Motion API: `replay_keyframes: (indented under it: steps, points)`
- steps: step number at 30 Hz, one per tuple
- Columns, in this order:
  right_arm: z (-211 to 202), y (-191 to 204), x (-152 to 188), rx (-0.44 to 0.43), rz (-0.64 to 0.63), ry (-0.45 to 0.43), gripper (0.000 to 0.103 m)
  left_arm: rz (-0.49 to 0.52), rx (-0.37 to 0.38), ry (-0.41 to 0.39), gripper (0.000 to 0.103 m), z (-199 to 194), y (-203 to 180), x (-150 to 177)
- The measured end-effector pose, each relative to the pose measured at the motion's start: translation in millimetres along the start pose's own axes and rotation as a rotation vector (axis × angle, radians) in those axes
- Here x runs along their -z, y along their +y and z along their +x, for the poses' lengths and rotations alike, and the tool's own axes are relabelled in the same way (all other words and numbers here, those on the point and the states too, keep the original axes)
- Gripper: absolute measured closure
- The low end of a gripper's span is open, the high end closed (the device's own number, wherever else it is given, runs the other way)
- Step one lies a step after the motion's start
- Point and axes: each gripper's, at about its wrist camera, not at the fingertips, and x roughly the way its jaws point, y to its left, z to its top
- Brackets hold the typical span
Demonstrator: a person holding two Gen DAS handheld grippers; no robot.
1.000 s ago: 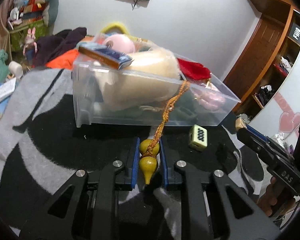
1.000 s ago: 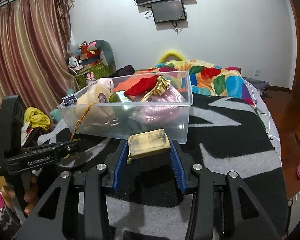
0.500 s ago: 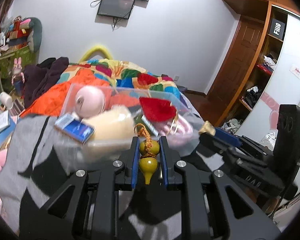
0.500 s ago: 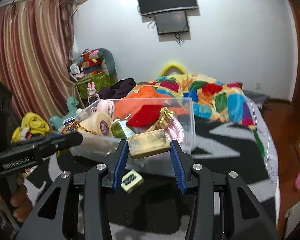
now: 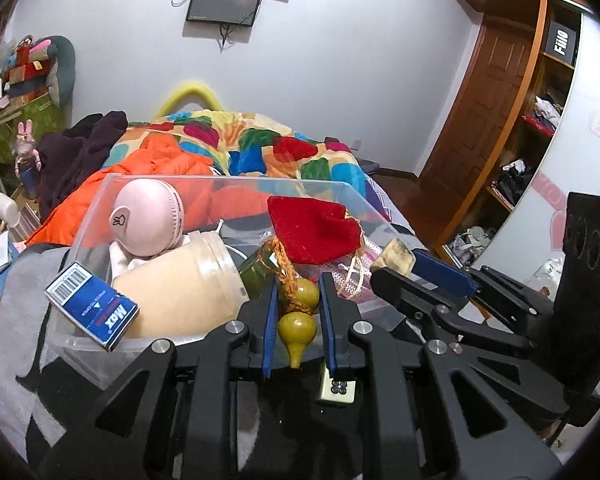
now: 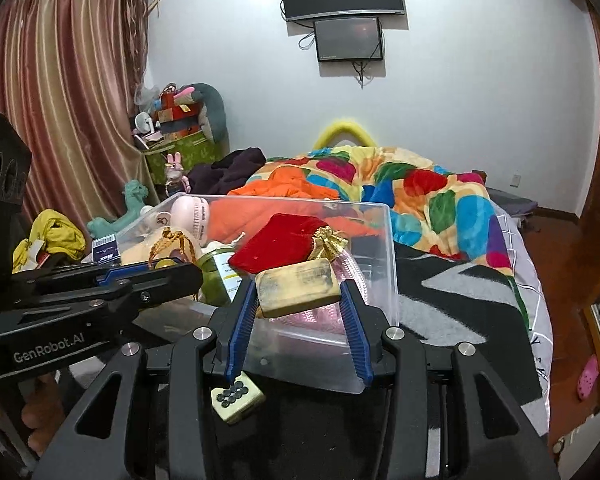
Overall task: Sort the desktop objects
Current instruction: 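Lift and carry the soap bar and gourd pendant over the clear box, then release the soap bar into the box while left tool drops the gourd pendant in, then lower right tool onto the white mahjong tile and close on it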
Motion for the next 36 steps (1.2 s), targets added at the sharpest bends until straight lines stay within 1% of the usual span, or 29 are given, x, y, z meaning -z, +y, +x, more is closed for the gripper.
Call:
replay_keyframes:
  steps: [3,8,10,14,16,20,24,29,31,33,35,36]
  points:
    - [4,-3,2,-0.008,0.013,0.002,0.064,-0.001,-0.003,0.004,0.084,4,2,-1]
    - [4,-1,2,-0.004,0.012,0.0,0.063,0.013,-0.03,-0.008,0.084,7,0,1]
    - [4,0,2,-0.003,0.012,0.001,0.061,0.008,-0.025,-0.003,0.084,7,-1,1]
    - [3,2,3,-0.006,0.014,0.005,0.061,-0.005,-0.001,0.01,0.084,7,3,1]
    - [3,2,4,-0.004,0.018,0.006,0.061,-0.005,-0.003,0.014,0.084,7,3,0]
    - [-9,5,6,-0.014,0.013,-0.005,0.061,0.004,-0.008,0.014,0.073,3,0,-1]
    - [-21,10,12,-0.023,0.004,-0.01,0.061,-0.004,-0.017,0.017,0.073,-3,-1,-1]
    - [-25,17,25,-0.036,-0.001,0.019,0.061,0.002,0.003,-0.02,0.073,-28,-5,5]
    - [-22,20,29,-0.037,-0.004,0.038,0.061,0.015,0.004,-0.03,0.069,-38,-6,8]
    - [-19,22,34,-0.035,-0.008,0.062,0.061,0.029,0.002,-0.043,0.059,-47,-5,12]
    - [-13,25,39,-0.029,-0.016,0.089,0.061,0.035,0.001,-0.051,0.055,-58,-2,18]
    - [-10,27,41,-0.026,-0.019,0.104,0.061,0.034,0.006,-0.049,0.055,-62,1,21]
